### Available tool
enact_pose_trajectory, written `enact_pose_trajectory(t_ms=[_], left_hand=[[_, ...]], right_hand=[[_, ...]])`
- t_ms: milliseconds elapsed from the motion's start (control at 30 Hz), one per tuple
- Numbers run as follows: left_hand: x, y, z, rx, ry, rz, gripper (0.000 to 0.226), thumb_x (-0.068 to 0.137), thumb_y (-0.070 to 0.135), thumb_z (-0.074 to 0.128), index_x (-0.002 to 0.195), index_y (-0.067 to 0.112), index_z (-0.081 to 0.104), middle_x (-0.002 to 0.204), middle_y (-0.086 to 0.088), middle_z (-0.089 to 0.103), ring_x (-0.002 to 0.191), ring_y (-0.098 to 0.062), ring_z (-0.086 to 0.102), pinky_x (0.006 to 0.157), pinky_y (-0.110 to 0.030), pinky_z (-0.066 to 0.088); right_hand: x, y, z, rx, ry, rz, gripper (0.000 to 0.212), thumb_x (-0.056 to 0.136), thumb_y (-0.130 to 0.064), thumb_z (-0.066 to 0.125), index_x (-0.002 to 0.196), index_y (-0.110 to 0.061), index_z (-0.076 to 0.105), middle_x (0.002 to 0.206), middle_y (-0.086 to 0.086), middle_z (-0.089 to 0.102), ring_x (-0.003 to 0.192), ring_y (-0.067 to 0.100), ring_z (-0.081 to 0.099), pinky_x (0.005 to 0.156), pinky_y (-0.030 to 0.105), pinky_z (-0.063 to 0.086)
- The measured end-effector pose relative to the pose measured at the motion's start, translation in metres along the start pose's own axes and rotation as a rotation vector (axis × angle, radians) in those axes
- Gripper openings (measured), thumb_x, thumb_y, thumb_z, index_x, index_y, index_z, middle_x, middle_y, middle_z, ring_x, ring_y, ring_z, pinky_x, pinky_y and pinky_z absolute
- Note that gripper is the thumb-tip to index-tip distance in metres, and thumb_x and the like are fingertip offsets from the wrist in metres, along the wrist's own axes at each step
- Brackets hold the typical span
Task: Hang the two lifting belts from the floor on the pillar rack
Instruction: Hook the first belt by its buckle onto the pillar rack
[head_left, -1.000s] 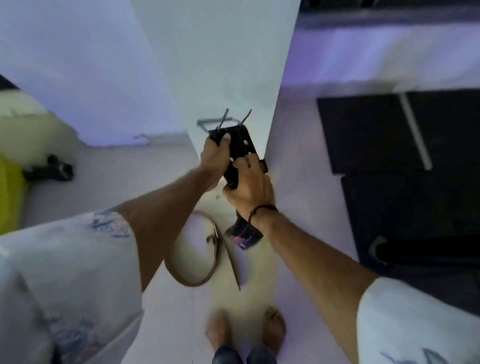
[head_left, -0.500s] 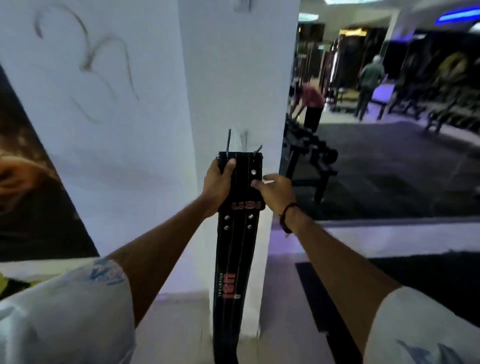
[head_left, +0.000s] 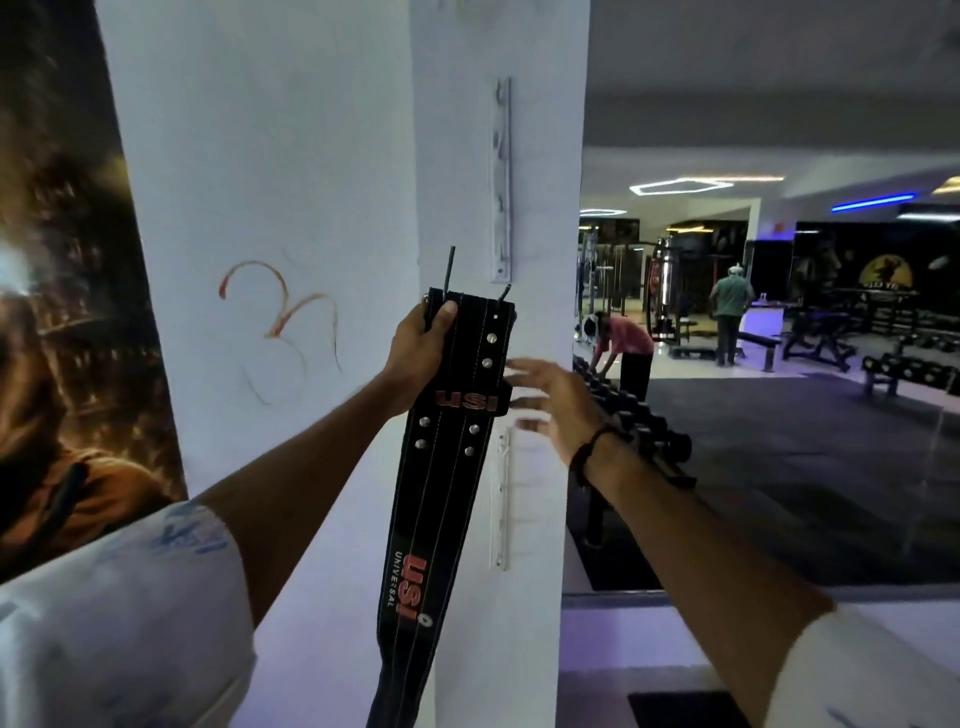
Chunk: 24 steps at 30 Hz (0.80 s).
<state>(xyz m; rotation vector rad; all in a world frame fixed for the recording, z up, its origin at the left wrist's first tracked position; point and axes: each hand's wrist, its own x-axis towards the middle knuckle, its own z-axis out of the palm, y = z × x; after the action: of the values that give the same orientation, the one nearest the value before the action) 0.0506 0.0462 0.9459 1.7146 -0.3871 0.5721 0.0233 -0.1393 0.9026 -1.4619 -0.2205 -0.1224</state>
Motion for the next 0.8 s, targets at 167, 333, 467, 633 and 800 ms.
enact_pose_trajectory(t_ms=[167,333,467,633,800], left_hand=[[0.005,0.027,0.006,-0.025,-0.007,0.025,0.034,0.106,0.038,0.043,0.123,0.015,0.061,0.098,0.008,0.069,0.083,-0.002,0.065,0.074,-0.019,0.051],[0.006,0.043,0.013,-0.005,-0.054,0.053,0.035,0.107,0.035,0.041,0.127,0.013,0.059,0.103,0.008,0.069,0.088,0.003,0.065,0.067,-0.007,0.051],[0.017,0.057,0.007,-0.033,-0.005,0.106,0.033,0.107,0.033,0.042,0.127,0.013,0.059,0.107,0.003,0.070,0.092,-0.002,0.068,0.073,-0.012,0.054],[0.035,0.065,0.009,-0.110,0.027,0.119,0.035,0.106,0.037,0.045,0.124,0.013,0.062,0.112,-0.003,0.072,0.098,-0.012,0.070,0.082,-0.022,0.056],[0.044,0.070,0.015,-0.147,0.036,0.108,0.029,0.106,0.033,0.047,0.117,0.012,0.063,0.095,0.004,0.071,0.077,0.000,0.069,0.067,-0.014,0.054]], right_hand=[[-0.018,0.035,0.021,-0.255,0.026,-0.220,0.007,0.083,-0.024,0.074,0.090,-0.024,0.071,0.079,-0.004,0.072,0.067,0.008,0.065,0.063,0.025,0.050],[0.007,-0.027,0.043,-0.060,0.266,-0.388,0.037,0.084,-0.056,0.067,0.065,-0.024,0.063,0.062,-0.012,0.063,0.056,0.000,0.058,0.057,0.020,0.045],[0.023,-0.042,0.046,-0.118,0.247,-0.450,0.054,0.086,-0.066,0.053,0.078,-0.015,0.067,0.079,0.008,0.073,0.079,0.025,0.070,0.073,0.039,0.055],[0.043,-0.061,0.040,-0.153,0.207,-0.464,0.041,0.091,-0.053,0.058,0.093,-0.015,0.071,0.091,0.009,0.075,0.087,0.025,0.070,0.077,0.037,0.055],[0.005,0.024,0.021,-0.361,0.111,-0.399,0.060,0.083,-0.072,0.046,0.080,-0.013,0.058,0.067,-0.001,0.055,0.057,0.007,0.045,0.055,0.028,0.036]])
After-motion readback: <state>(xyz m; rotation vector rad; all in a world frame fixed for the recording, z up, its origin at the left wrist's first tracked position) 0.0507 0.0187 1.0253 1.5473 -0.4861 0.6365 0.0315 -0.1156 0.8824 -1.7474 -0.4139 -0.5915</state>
